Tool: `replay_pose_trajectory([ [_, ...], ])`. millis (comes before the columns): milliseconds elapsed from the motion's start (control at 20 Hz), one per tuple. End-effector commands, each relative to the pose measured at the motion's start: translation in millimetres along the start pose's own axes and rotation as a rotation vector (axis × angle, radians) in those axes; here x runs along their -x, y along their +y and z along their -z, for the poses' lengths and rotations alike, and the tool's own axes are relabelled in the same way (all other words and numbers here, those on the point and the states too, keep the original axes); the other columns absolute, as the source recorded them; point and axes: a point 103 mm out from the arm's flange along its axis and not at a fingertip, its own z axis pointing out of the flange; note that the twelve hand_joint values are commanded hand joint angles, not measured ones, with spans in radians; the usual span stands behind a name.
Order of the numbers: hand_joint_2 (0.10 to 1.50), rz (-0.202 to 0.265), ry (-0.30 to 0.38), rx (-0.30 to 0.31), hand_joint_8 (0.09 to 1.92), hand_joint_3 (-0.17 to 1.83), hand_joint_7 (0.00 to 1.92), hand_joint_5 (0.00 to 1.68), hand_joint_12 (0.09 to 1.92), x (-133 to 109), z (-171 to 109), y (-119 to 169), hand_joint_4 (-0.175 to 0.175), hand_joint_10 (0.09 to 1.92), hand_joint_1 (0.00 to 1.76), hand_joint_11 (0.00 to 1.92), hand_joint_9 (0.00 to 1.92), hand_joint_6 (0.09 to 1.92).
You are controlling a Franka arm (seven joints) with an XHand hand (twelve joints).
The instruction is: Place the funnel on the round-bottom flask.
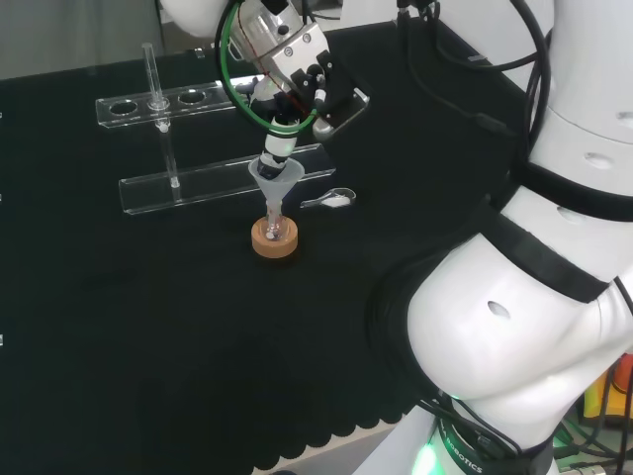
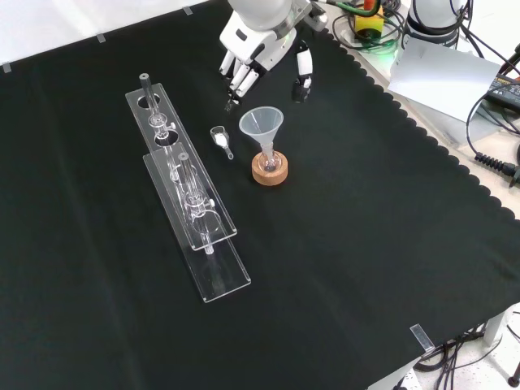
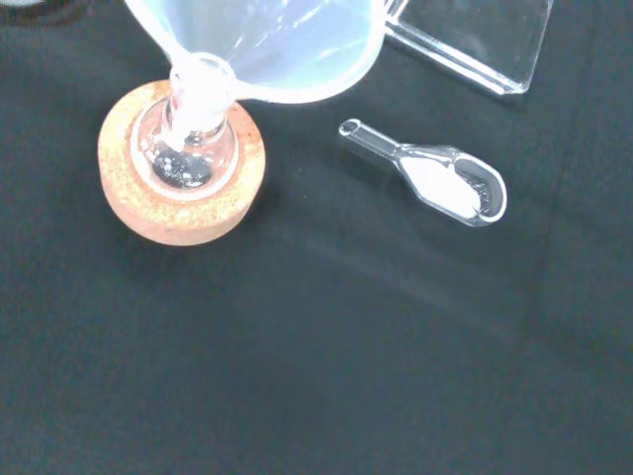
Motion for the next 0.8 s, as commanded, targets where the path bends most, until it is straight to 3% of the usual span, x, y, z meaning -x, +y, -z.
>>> replay_pose_trajectory([
  [50,0.67,-0.032,0.037,0.066,0.74,0.43,0.35,0.19,1.30,16,1,-21,-0.045,0.70,0.62,0.48,0.84,0.09],
  [200,0.69,-0.045,0.077,0.089,0.74,0.44,0.38,0.25,1.30,24,1,-25,-0.042,0.69,0.65,0.48,0.83,0.09],
  [800,0.72,-0.093,0.118,0.099,0.73,0.47,0.45,0.34,1.29,56,-13,-27,-0.040,0.63,0.69,0.45,0.74,0.09],
])
